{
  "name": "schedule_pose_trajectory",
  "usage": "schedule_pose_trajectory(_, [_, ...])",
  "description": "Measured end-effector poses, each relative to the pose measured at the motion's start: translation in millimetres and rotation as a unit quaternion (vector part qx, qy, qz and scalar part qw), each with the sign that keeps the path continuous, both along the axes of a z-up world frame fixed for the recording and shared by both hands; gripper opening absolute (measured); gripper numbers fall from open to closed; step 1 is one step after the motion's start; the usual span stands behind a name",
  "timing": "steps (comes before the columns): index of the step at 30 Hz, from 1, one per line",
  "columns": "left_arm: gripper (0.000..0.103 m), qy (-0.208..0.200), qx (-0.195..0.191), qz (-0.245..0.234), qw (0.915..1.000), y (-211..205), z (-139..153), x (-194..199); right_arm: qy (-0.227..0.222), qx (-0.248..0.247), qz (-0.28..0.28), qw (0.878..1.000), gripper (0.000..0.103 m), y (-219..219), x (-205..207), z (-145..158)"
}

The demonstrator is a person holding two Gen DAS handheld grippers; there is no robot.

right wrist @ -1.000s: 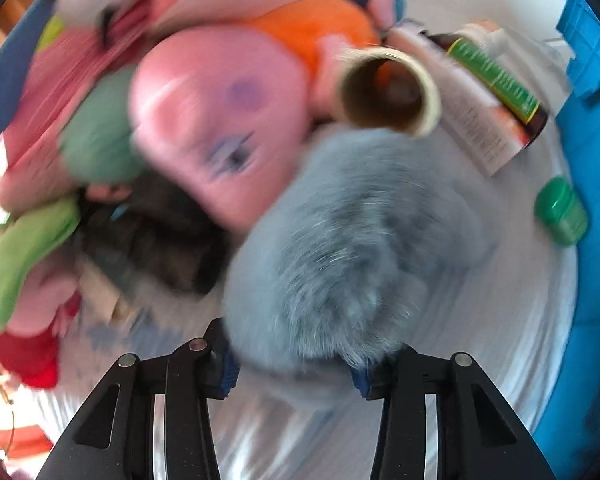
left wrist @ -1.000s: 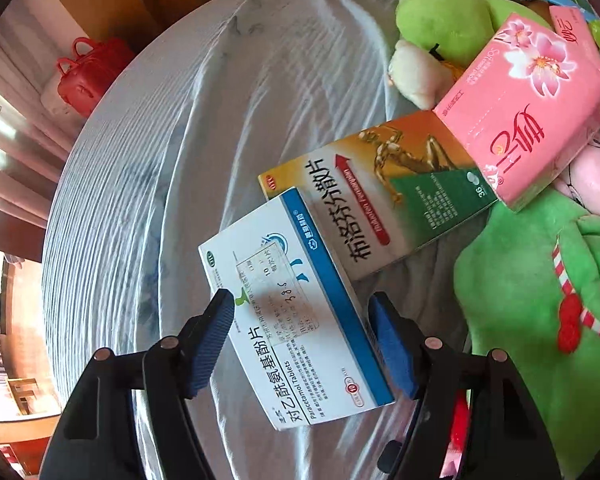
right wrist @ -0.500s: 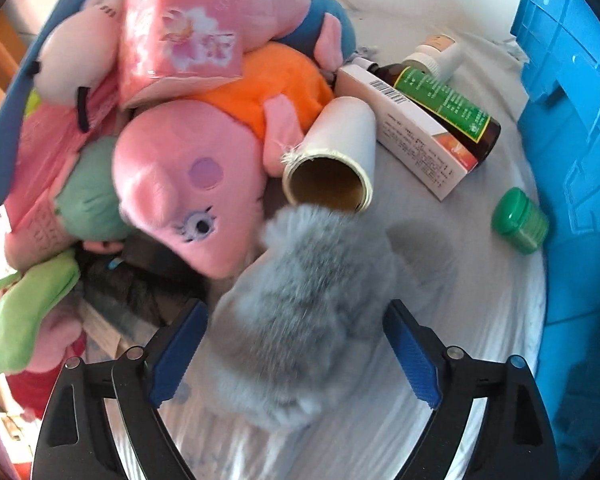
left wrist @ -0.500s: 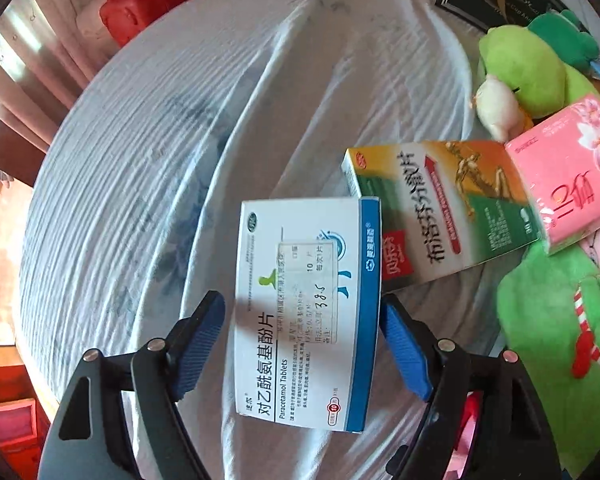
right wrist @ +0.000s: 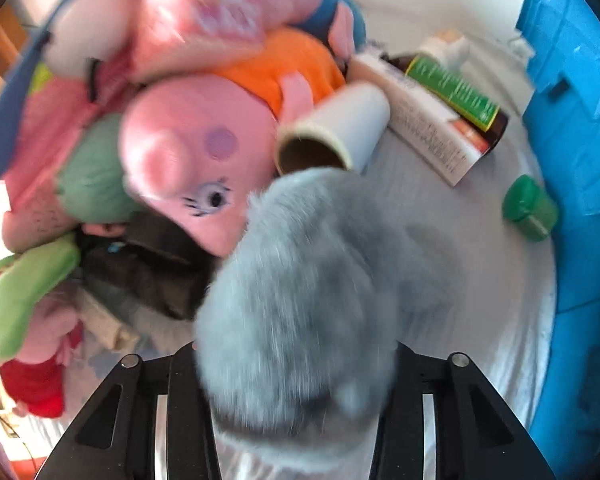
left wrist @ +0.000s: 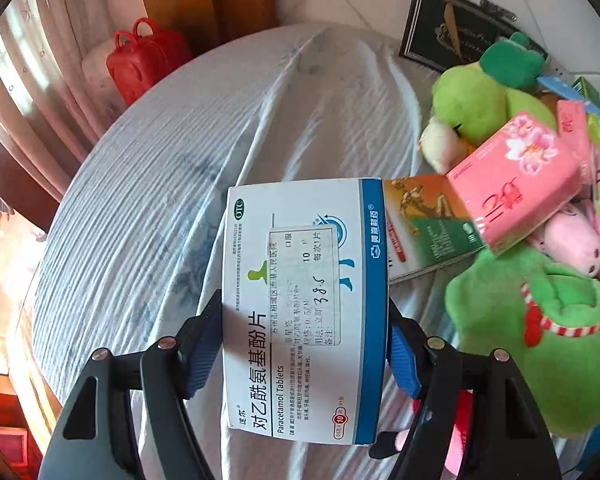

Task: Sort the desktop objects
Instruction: 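Grasp the white paracetamol box with the left tool while the right tool grasps the grey plush, then carry the paracetamol box and grey plush into the blue crate and release both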

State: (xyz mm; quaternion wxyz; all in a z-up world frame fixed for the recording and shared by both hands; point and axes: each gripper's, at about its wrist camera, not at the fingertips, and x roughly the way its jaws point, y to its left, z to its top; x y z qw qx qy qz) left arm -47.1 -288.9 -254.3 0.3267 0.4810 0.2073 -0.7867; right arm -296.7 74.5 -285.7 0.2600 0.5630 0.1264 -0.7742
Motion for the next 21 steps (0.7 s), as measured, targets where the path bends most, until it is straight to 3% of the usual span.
schedule_pose_trajectory(5, [0.071, 0.06, -0.036, -0.032, 0.997, 26.5, 43.3, 9.6, 0.048, -0.036, 0.0, 0.998, 0.035, 16.6, 34.1, 47.2])
schedule_pose_trajectory(6, [0.071, 0.072, -0.042, -0.042, 0.9956, 45.1, 61.2, 12.5, 0.058, -0.043, -0.001, 0.997, 0.035, 6.5, 52.5, 54.5])
schedule_pose_trajectory(8, [0.071, 0.096, -0.049, -0.065, 0.9921, 70.4, 84.8, 13.8, 0.08, -0.06, -0.001, 0.995, 0.035, 26.6, 70.3, 74.5])
schedule_pose_trajectory(11, [0.071, 0.124, -0.062, -0.102, 0.985, 91.3, 109.9, 6.7, 0.123, -0.078, -0.001, 0.989, 0.035, 35.3, 77.1, 112.2])
schedule_pose_trajectory(16, [0.071, 0.17, -0.079, -0.173, 0.967, 147.5, 152.4, -2.5, 0.201, -0.105, -0.012, 0.974, 0.035, 57.7, 105.7, 173.9])
schedule_pose_trajectory(21, [0.071, 0.216, -0.09, -0.245, 0.9409, 209.1, 192.7, -23.7, 0.265, -0.134, -0.033, 0.954, 0.035, 95.8, 134.7, 225.1])
